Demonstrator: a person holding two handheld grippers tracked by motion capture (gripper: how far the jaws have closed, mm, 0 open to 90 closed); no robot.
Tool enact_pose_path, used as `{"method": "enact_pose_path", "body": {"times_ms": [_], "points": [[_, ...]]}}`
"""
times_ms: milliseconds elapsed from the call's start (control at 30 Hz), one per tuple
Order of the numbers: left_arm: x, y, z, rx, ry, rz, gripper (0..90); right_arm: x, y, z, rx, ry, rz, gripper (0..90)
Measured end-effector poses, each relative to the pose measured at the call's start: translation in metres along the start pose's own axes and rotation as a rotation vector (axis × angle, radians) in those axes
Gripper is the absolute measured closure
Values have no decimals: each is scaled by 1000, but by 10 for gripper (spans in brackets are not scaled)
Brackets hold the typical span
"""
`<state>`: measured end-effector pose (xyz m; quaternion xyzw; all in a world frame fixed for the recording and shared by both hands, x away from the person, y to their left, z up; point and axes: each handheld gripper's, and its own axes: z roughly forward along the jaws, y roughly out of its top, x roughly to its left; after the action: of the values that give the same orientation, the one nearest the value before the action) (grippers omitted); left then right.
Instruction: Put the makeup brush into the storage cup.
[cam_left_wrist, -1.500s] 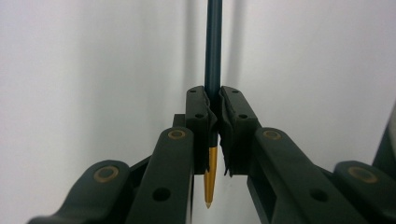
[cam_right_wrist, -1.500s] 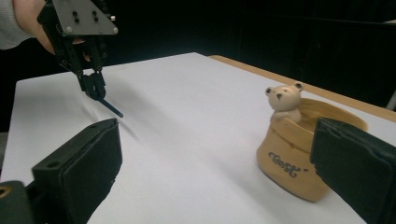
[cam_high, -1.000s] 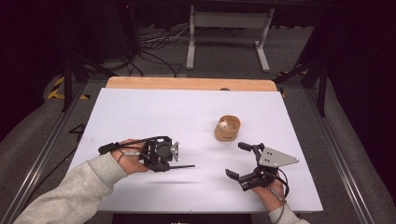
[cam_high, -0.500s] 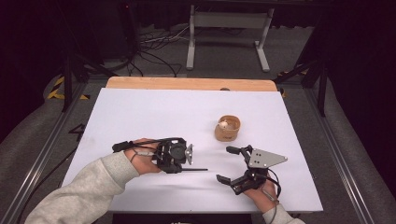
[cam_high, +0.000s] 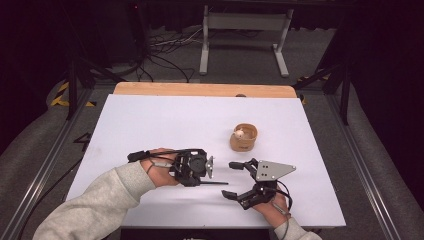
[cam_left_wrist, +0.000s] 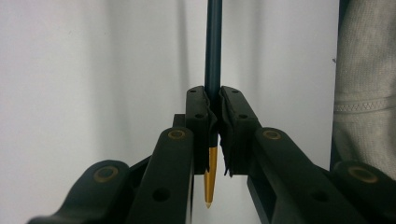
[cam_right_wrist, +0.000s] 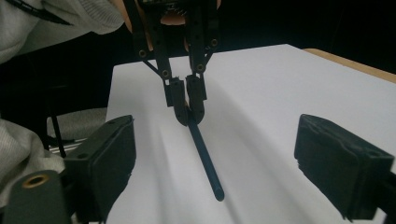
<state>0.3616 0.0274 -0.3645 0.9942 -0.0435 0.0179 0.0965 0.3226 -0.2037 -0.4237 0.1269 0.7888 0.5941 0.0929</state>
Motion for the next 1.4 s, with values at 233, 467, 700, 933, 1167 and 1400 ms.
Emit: {"method": "enact_pose_path", "body": {"times_ms": [233, 467, 700, 933, 1167, 1400], "points": [[-1, 1, 0, 4, 3, 7, 825, -1, -1, 8, 46, 27, -12, 287], [-1, 1, -1, 4, 1, 11, 825, -2, -3, 11, 87, 75, -15, 498], [-3, 2, -1, -1, 7, 28, 825, -6, -7, 15, 118, 100, 8, 608], [-3, 2, -2, 2, 8, 29, 825, -6, -7, 16, 142, 119, 12, 720], [-4, 3, -2, 10, 8, 35, 825, -6, -8, 17, 156, 124, 16, 773], [-5, 3, -1, 7, 3, 47, 825, -8, -9, 17, 164, 132, 22, 836]]}}
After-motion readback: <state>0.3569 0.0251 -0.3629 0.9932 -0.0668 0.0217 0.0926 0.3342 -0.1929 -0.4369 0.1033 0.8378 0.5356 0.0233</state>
